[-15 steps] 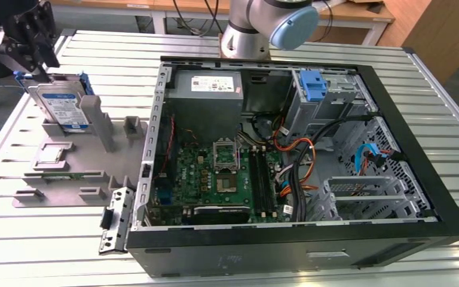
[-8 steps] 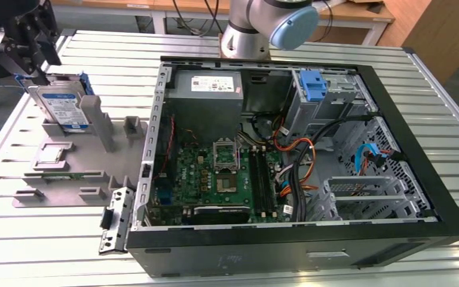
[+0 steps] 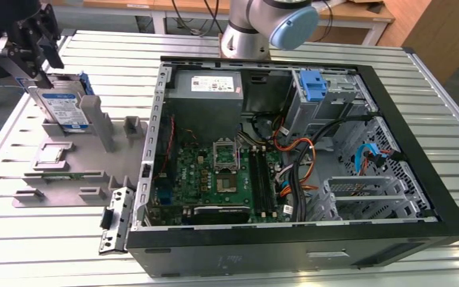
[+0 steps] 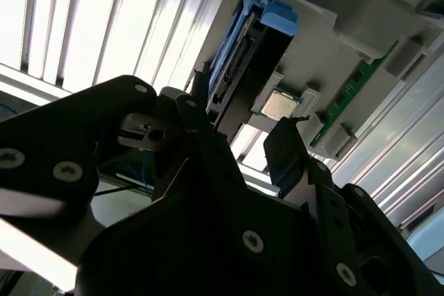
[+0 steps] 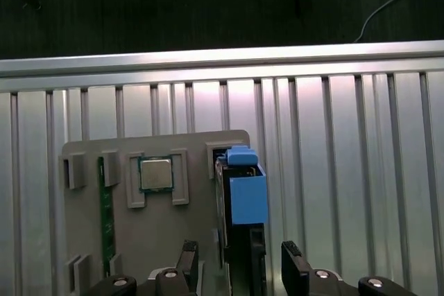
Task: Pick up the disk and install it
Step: 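Pick up the disk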
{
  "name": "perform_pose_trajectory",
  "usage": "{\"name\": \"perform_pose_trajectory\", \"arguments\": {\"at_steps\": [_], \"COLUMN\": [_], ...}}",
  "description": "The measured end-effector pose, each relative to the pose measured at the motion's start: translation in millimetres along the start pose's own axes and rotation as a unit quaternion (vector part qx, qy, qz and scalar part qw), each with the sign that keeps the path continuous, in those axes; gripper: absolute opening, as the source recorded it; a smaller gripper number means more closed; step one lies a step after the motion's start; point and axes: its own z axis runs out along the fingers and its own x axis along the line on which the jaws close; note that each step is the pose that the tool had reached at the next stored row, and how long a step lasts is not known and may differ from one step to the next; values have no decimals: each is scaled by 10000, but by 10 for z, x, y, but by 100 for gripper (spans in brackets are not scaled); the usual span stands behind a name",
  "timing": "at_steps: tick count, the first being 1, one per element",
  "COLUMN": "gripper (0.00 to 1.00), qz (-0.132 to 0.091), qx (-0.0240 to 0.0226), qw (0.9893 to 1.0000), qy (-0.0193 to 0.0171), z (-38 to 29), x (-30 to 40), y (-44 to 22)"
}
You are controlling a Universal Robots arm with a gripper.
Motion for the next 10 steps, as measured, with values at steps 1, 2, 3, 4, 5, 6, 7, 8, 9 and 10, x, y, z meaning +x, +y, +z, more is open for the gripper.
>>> {"name": "perform_pose_trajectory", "arguments": {"at_steps": [1,2,3,4,5,6,7,8,9,10], "gripper": [59,59,59,59,59,59,59,59,59,59], "qz": [0,0,0,0,0,0,0,-1,-1,0], "qx": [1,2,3,3,5,7,8,8,8,8], "qw": [10000,10000,10000,10000,10000,10000,10000,10000,10000,10000], "qy": [0,0,0,1,0,0,0,0,0,0], "z": [9,17,26,35,44,54,65,79,95,113], "x": [0,1,2,3,3,4,5,6,7,8], "y": [3,9,14,20,28,33,36,39,41,43]}}
